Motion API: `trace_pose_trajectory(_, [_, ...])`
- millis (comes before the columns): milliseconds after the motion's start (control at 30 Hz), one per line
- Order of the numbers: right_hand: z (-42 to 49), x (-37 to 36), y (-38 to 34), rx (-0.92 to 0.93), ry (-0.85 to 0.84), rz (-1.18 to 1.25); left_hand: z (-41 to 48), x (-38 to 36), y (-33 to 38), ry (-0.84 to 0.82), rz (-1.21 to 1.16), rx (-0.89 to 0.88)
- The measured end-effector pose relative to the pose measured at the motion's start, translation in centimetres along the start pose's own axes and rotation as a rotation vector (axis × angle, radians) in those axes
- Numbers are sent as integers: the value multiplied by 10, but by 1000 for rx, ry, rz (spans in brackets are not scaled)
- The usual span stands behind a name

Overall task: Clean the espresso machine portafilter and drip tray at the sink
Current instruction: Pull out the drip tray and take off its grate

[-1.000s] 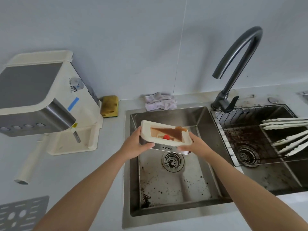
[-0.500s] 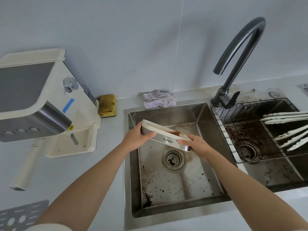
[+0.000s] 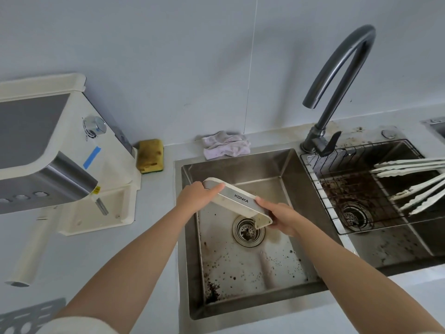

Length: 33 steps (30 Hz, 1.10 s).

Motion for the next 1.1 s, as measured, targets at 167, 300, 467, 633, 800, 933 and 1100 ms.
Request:
trace_pose_trajectory(167, [-2, 1, 4, -121, 71, 27, -3, -5, 4, -13, 54, 131])
trace_pose_trajectory(300, [-8, 0, 4, -175, 88, -21, -4, -6, 6, -5, 132, 165])
trace_pose_trajectory(467, [-13, -1, 4, -262, 100, -92, -4, -9, 5, -16, 194, 178])
trace_pose_trajectory(633, [-16, -3, 1, -289, 127, -128, -7, -9, 4, -24, 214, 185])
trace_pose_trajectory(800, [-16, -2, 0, -275, 153, -161, -12, -11, 0, -28, 200, 172])
trace_pose_trajectory(933, [-16, -1, -2, -257, 168, -191, -17, -11, -1, -17, 182, 175])
trace_pose_trajectory(1100, [-16, -1, -2, -242, 176, -185, -25, -14, 0, 15, 212, 171])
Point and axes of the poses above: each hand's wrist, its own z-axis towards the middle knuckle, its own x-axis out of the back of the hand, y = z × x, the point moved 4 cm from there along z, towards the middle knuckle, and after that the axes turned 12 degrees about -y, right-handed, at the moved point
